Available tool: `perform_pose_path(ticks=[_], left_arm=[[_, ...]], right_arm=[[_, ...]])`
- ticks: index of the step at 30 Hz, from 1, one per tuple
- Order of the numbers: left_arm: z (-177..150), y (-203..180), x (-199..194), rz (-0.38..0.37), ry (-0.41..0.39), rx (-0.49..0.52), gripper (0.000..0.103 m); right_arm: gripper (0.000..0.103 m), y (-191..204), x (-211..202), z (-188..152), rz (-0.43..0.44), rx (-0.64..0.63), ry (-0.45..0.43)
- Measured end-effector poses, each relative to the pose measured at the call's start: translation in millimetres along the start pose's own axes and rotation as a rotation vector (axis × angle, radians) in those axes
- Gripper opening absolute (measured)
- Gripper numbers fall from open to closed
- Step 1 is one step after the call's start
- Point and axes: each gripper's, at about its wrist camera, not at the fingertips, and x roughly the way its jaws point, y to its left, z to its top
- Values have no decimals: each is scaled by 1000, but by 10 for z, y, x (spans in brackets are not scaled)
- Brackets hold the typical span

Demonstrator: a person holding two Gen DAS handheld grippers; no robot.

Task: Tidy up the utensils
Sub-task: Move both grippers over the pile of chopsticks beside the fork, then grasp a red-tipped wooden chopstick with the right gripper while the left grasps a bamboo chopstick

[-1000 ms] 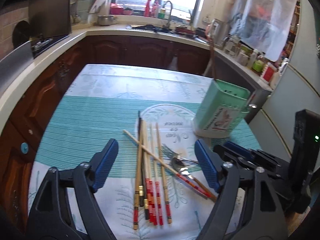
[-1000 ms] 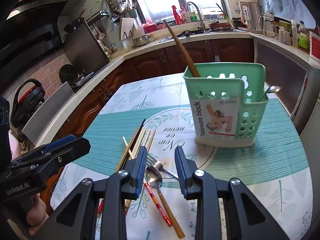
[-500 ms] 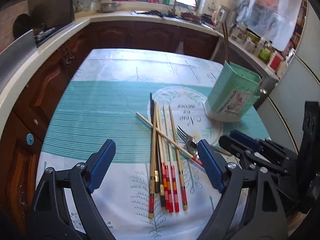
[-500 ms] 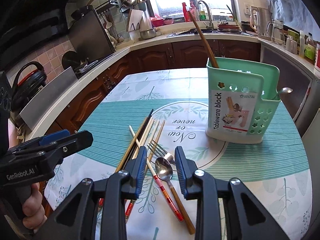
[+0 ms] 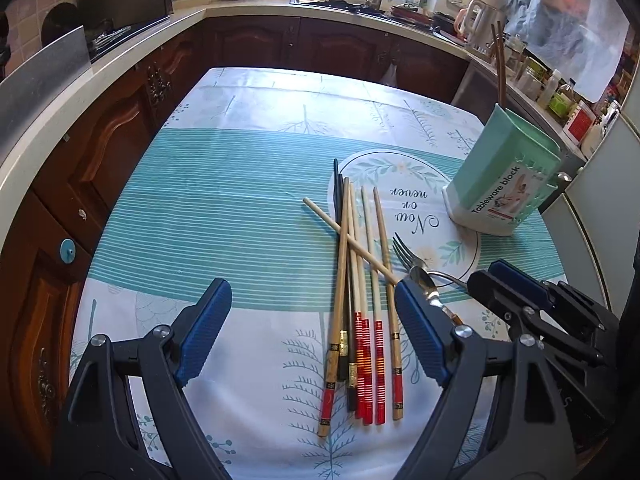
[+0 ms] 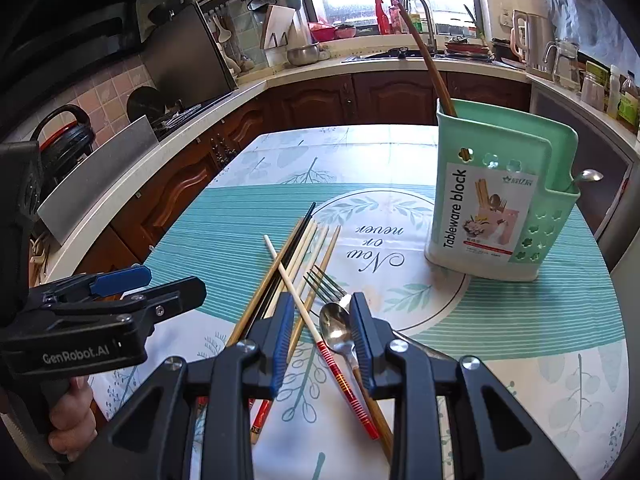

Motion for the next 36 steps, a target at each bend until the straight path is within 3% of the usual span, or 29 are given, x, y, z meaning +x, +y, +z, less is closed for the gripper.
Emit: perform_pose_path(ticks=[8, 13, 17, 20, 25, 29, 36], left_arm=[[33, 145, 33, 55, -11, -10, 82], [156, 252, 133, 63, 44, -5, 80], [262, 212, 297, 11, 133, 80, 60], [307, 129, 469, -49, 209, 157, 57], [390, 59, 791, -144, 335, 163, 56], [451, -11, 978, -155, 379, 169, 43], [518, -158, 1211, -159, 431, 182, 38]], right_arm=[[29, 47, 102, -1, -1, -21, 38], [29, 82, 180, 58, 14, -41, 79], [29, 71, 280, 167, 75, -36, 134], [29, 64, 381, 294, 128, -38, 185], [29, -3, 576, 442, 168, -22, 281], [28, -69, 657, 435, 193, 17, 327], [26, -116, 679, 345, 212, 25, 360]])
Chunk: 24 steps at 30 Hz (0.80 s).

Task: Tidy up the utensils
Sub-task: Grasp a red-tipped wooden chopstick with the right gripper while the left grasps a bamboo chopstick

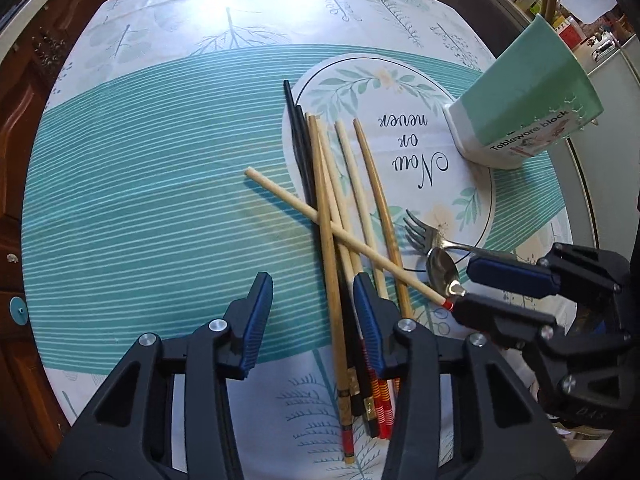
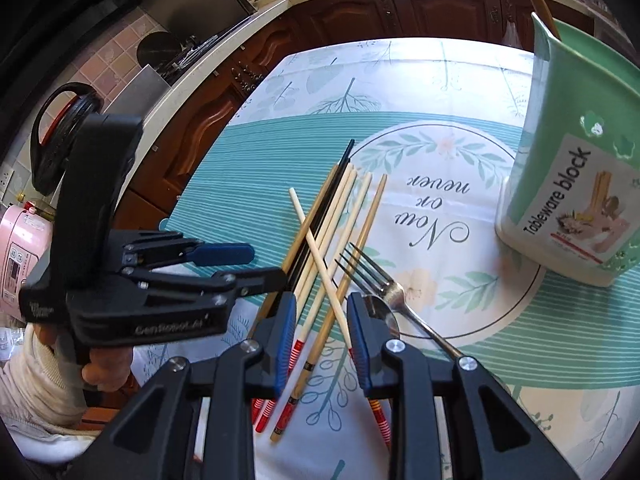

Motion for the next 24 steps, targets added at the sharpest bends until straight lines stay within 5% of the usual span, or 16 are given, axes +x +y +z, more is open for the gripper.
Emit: perform_pose_path(ticks=[3, 7, 24], left_arm=[[59, -20, 64, -2, 30, -4, 17], [99, -21, 93, -33, 52, -14, 7], [-35, 200, -41, -65, 47, -66, 4]], right_arm=[[26, -25, 4, -30, 1, 1, 7], [26, -45, 24, -47, 5, -2, 21], [19, 261, 390, 122, -90, -181, 139]])
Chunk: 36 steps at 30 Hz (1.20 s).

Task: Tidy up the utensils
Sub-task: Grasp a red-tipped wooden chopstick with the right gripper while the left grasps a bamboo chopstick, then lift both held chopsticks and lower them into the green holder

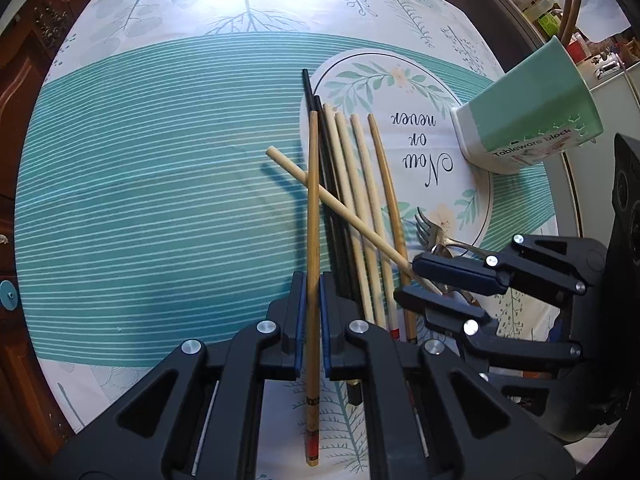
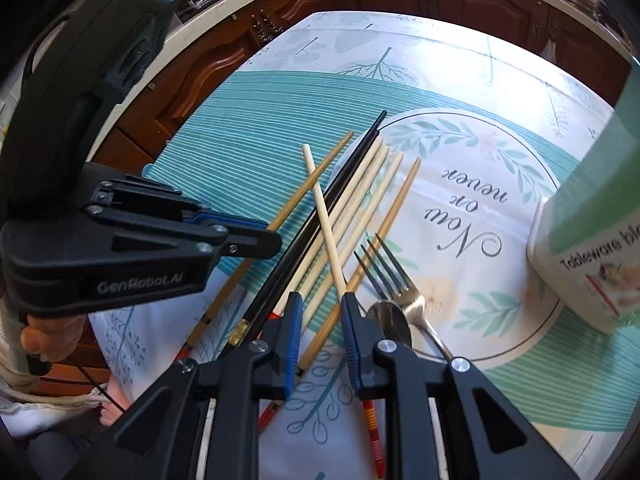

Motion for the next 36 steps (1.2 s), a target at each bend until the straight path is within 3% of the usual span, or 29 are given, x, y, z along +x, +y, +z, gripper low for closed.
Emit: perform_pose_path(ticks=[12, 14, 18, 23, 28, 32, 36], left_arm=[[-61, 84, -175, -5, -29, -3, 4], [-73, 82, -222, -4, -37, -4, 4], [-106, 41, -382, -7, -73, 3, 4], [-149, -148, -752, -7, -176, 36, 4], [-190, -536, -1197, -22, -326, 97, 4], [-148, -899, -1566, -25, -452, 136, 4], [48, -1265, -1951, -34, -584, 159, 4]], right_arm=[[13, 257, 288, 317, -112, -183, 119], [6, 303, 316, 370, -128, -206, 135], [5, 295, 265, 429, -86, -190, 139], [5, 156, -133, 385, 17, -92, 13], [5, -27, -680, 138, 76, -12, -182], [5, -173, -1078, -24, 60, 58, -342], [5, -398, -1567, -170, -4, 149, -571]])
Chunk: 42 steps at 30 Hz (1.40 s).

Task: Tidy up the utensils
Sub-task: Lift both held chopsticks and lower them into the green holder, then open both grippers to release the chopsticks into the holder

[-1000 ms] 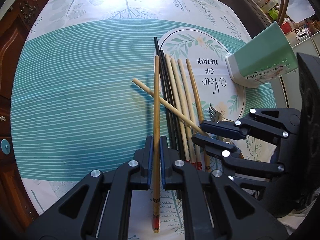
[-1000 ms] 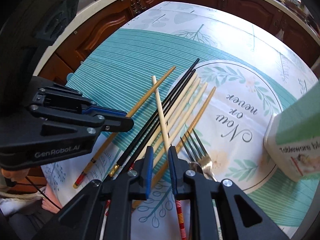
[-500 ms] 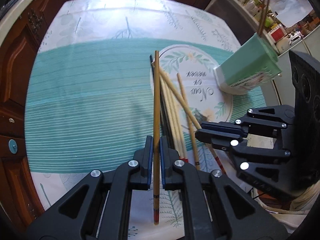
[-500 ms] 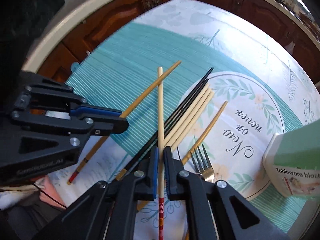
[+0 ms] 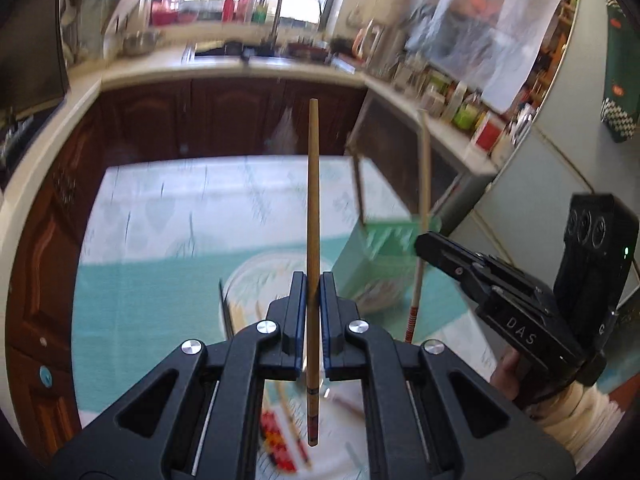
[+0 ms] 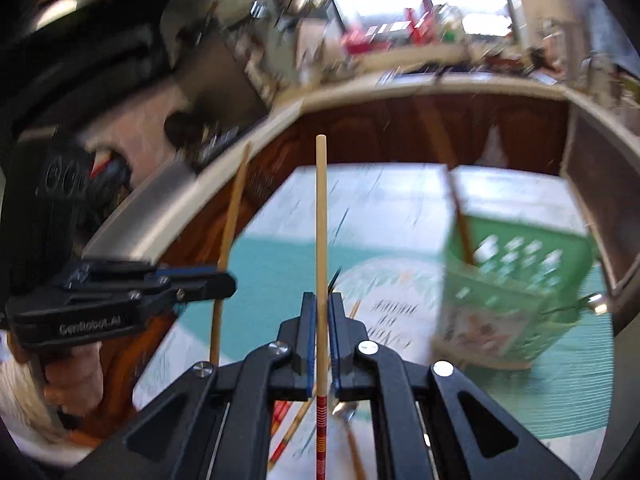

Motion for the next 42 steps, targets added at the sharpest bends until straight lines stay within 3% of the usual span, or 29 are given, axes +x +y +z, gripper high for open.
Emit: perform_pose_path(ticks=[4, 8, 13, 18, 22, 27, 36, 42], left_arm=[[446, -329, -82, 1, -148, 6, 4], [793, -610, -7, 13, -272, -23, 4], [979, -790, 301, 18, -377, -40, 4], [799, -754, 793, 40, -392, -43, 4], [615, -697, 1093, 62, -393, -24, 4], [292, -585, 1325, 32, -372, -15, 5], [-173, -381, 1570, -47, -173, -56, 5], [-222, -153, 1710, -123, -62, -128, 7]], right_arm=[[5, -278, -473, 221, -88, 104, -270], [5, -493, -754, 397, -162, 162, -481], [5, -786, -603, 586, -228, 169, -591], [5, -928, -395, 486, -270, 104, -596], [5, -1033, -303, 406, -257, 63, -576], [5, -1047, -135, 277, -217, -18, -521], [6, -885, 125, -55, -163, -177, -308], [8, -863, 64, -38, -140, -135, -255]])
